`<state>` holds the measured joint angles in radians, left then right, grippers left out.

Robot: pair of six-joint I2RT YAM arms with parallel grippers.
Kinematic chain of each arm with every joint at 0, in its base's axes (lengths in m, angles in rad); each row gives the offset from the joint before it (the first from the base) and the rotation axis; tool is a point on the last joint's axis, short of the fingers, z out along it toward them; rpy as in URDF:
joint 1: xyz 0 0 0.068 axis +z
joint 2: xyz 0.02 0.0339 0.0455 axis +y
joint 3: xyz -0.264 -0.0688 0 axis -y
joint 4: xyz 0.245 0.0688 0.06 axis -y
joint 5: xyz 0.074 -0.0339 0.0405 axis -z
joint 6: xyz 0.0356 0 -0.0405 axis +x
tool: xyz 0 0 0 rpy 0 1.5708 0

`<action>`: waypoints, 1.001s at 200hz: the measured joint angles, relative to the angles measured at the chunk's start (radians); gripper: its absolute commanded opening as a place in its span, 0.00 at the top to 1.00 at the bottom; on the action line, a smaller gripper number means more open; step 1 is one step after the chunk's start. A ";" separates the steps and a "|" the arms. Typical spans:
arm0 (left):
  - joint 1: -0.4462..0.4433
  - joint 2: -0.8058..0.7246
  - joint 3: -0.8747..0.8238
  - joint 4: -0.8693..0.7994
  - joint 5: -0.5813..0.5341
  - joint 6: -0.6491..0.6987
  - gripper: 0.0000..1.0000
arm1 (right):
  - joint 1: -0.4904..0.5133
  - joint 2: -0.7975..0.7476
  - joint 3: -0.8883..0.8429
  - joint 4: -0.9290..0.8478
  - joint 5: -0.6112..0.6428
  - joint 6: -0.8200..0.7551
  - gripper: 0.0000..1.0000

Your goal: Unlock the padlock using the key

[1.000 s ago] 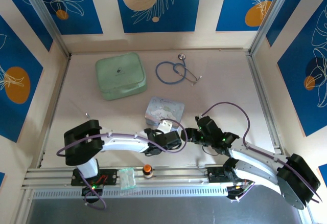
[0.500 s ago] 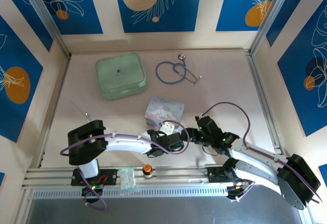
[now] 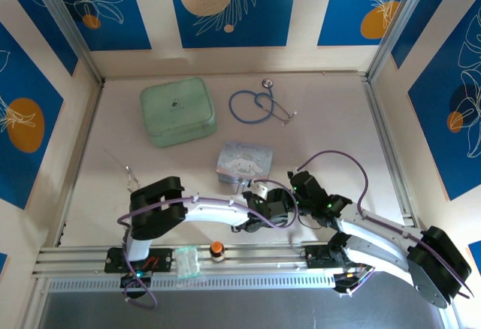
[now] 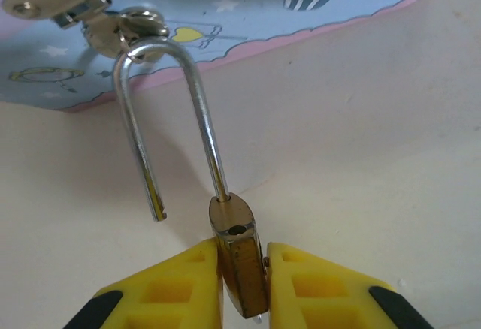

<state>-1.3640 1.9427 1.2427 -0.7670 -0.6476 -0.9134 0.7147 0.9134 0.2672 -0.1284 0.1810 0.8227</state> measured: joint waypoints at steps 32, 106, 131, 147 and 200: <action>-0.007 0.000 0.000 -0.028 -0.002 -0.003 0.68 | -0.002 -0.001 -0.009 -0.003 0.003 0.006 0.28; -0.057 -0.071 -0.027 0.043 0.037 0.003 0.68 | -0.006 -0.047 -0.017 -0.020 0.008 0.019 0.27; -0.051 -0.153 -0.067 0.067 0.040 -0.003 0.33 | -0.006 -0.089 -0.017 -0.042 -0.001 0.032 0.01; -0.034 -0.253 -0.119 0.095 0.046 0.006 0.01 | -0.002 -0.134 -0.017 -0.053 -0.011 0.037 0.01; 0.146 -0.667 -0.355 0.289 0.113 0.029 0.01 | 0.107 -0.161 -0.004 -0.053 -0.023 0.066 0.10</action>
<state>-1.2179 1.2758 0.8879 -0.4782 -0.5343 -0.8841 0.8215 0.7528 0.2634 -0.1814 0.1577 0.8890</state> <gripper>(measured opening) 0.993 0.920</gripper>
